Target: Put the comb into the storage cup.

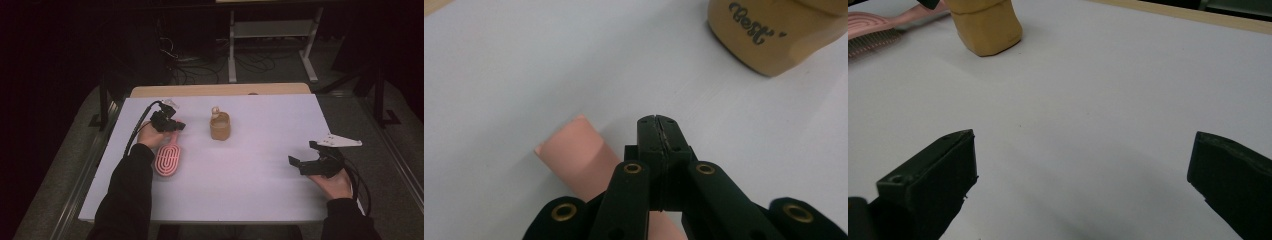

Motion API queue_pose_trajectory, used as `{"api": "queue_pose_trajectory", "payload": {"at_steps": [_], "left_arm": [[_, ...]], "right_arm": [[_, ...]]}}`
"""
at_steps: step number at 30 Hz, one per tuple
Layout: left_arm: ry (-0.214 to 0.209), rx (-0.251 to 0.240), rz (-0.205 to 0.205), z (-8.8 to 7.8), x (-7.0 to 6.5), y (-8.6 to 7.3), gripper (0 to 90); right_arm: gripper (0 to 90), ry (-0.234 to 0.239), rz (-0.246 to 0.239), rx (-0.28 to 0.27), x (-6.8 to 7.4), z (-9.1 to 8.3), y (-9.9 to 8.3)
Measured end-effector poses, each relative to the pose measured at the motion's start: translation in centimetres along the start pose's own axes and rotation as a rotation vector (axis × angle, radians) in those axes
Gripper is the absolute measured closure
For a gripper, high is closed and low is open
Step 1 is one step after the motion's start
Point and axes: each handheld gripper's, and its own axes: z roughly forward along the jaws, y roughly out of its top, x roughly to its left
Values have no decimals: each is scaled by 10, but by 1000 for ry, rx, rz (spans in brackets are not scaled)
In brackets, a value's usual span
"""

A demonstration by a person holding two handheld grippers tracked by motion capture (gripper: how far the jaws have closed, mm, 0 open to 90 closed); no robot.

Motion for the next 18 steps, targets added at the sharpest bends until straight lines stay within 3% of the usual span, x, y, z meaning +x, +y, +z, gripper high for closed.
{"api": "queue_pose_trajectory", "payload": {"at_steps": [18], "left_arm": [[17,43,4,-1,7,-8,900]], "right_arm": [[0,1,1,2,0,0,0]]}}
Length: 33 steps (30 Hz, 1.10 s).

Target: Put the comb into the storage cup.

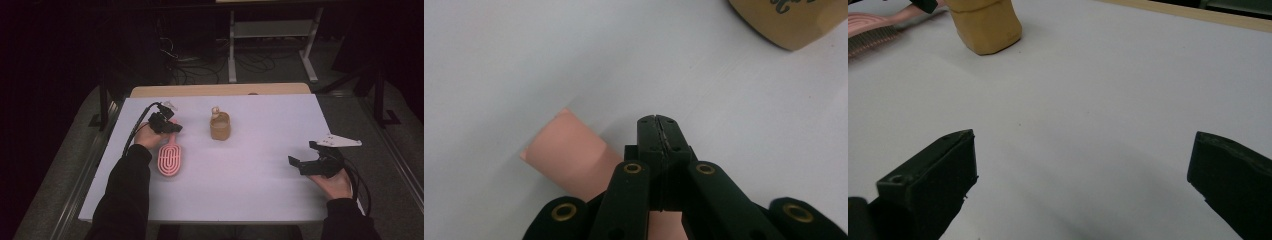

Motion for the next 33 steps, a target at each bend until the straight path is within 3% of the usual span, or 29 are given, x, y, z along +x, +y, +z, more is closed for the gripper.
{"api": "queue_pose_trajectory", "payload": {"at_steps": [4,19,33], "left_arm": [[8,23,4,-1,1,-3,900],[36,18,-12,-11,10,-20,900],[49,48,4,-26,7,-40,900]], "right_arm": [[0,-1,-1,3,0,0,0],[0,-7,1,-5,-1,0,0],[0,-11,0,-6,0,0,1]]}}
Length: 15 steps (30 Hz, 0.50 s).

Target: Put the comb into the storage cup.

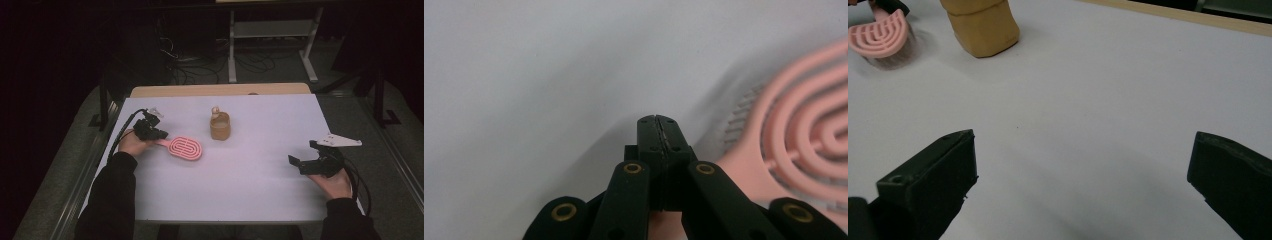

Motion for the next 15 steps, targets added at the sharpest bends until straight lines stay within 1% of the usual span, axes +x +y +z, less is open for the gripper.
{"api": "queue_pose_trajectory", "payload": {"at_steps": [6,11,15], "left_arm": [[-4,-1,1,-6,-3,-10,900],[0,21,16,-10,-6,-16,900],[2,34,17,-13,-8,-19,900]], "right_arm": [[0,-1,0,0,0,0,0],[0,-2,1,0,-1,0,0],[0,-3,3,0,-1,0,0]]}}
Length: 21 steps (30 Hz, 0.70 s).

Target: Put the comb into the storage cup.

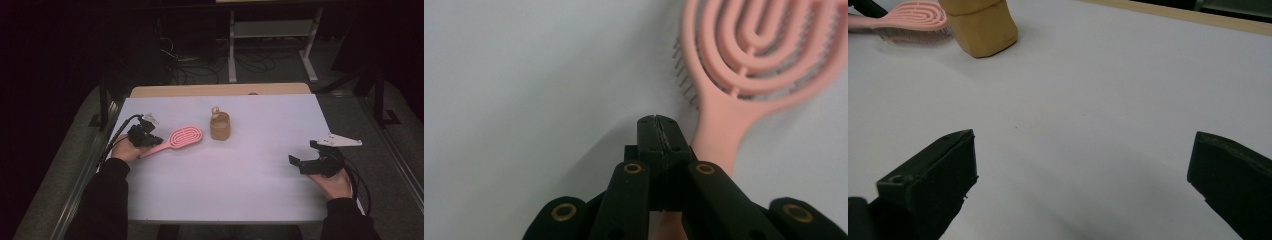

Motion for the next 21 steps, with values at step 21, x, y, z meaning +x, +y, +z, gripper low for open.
{"api": "queue_pose_trajectory", "payload": {"at_steps": [21], "left_arm": [[18,26,16,-18,2,-8,900]], "right_arm": [[0,-1,4,-1,0,0,0]]}}
